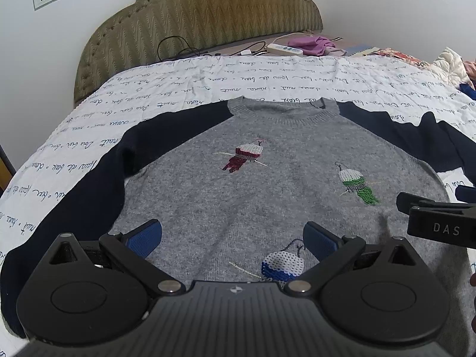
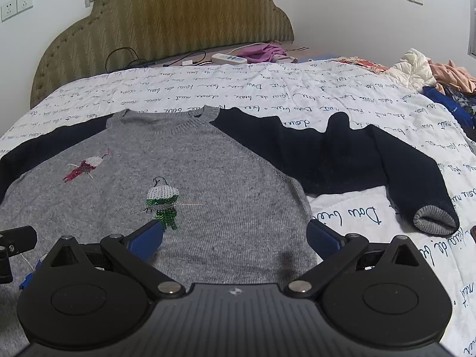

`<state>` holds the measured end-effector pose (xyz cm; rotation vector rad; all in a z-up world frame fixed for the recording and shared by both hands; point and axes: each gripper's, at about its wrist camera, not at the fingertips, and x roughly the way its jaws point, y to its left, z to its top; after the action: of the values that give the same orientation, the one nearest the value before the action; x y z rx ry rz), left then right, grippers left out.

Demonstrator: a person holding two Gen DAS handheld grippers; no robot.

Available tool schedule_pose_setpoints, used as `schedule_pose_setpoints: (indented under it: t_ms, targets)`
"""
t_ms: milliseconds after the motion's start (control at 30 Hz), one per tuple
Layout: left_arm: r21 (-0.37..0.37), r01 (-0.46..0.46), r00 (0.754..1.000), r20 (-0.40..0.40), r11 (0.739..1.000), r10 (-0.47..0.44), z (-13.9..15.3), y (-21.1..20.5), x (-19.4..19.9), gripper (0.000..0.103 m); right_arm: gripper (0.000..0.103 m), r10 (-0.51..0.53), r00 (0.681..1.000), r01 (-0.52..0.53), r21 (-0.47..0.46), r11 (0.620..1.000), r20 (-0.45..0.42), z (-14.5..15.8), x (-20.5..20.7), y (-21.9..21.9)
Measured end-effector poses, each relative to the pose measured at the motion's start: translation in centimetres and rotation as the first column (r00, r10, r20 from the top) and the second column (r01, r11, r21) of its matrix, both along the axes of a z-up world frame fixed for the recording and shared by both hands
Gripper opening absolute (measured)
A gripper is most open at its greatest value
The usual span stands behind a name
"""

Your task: Fold small clothes

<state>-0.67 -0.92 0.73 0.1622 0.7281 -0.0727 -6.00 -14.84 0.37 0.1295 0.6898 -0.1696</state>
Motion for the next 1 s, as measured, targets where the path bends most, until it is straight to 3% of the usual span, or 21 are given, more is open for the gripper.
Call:
schedule_pose_setpoints:
  t_ms: [1000]
  targets:
    - [0.023, 0.065, 0.997, 0.038, 0.998, -0.066, 0.2, -1.8, -0.3, 0.102, 0.103, 0.015, 1.0, -0.017, 0.097, 0.995, 0.022, 0.0, -0.5, -2.2]
